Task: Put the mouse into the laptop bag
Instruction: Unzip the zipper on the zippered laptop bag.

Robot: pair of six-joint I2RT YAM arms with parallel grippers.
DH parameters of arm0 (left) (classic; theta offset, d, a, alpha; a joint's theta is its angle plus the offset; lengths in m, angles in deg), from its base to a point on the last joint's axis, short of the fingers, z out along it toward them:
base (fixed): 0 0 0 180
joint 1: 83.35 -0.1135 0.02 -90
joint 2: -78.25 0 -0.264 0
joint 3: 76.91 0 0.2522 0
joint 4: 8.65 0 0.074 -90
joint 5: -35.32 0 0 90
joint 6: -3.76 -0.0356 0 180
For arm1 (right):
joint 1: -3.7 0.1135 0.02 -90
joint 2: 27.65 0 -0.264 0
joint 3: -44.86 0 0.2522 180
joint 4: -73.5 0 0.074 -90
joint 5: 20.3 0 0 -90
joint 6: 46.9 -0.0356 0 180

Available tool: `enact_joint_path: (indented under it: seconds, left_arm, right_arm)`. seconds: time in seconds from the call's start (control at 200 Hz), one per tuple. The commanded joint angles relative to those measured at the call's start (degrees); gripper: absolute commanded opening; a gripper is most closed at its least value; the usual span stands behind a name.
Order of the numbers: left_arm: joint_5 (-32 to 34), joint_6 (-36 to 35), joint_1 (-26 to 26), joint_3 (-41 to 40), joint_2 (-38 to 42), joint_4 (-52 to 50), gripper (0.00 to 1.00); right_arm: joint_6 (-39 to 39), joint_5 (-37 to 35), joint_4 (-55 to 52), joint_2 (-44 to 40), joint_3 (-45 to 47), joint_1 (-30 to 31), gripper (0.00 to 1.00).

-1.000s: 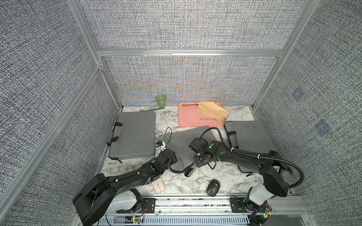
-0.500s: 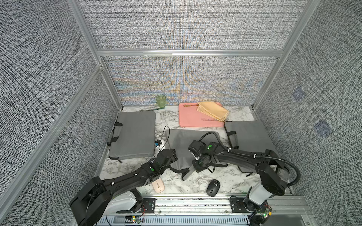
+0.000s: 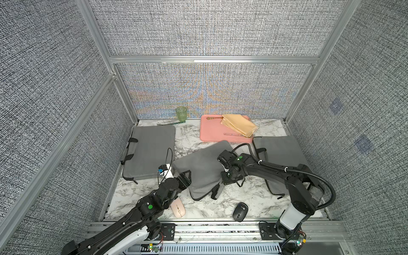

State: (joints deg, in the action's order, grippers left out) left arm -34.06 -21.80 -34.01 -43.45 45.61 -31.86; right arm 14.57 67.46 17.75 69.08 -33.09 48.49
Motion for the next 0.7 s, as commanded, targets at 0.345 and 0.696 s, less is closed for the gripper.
enact_joint_path:
  seconds: [0.345, 0.696]
  left_arm:
    - [-10.5, -15.9, -0.1, 16.1, -14.9, 0.6, 0.99]
    - [-42.3, -21.3, 0.3, 30.6, -51.1, 16.8, 0.78]
  right_arm:
    - [-5.0, -9.2, 6.0, -5.4, 10.8, -6.5, 0.0]
    - [0.5, 9.4, 23.7, -20.1, 22.2, -11.0, 0.0]
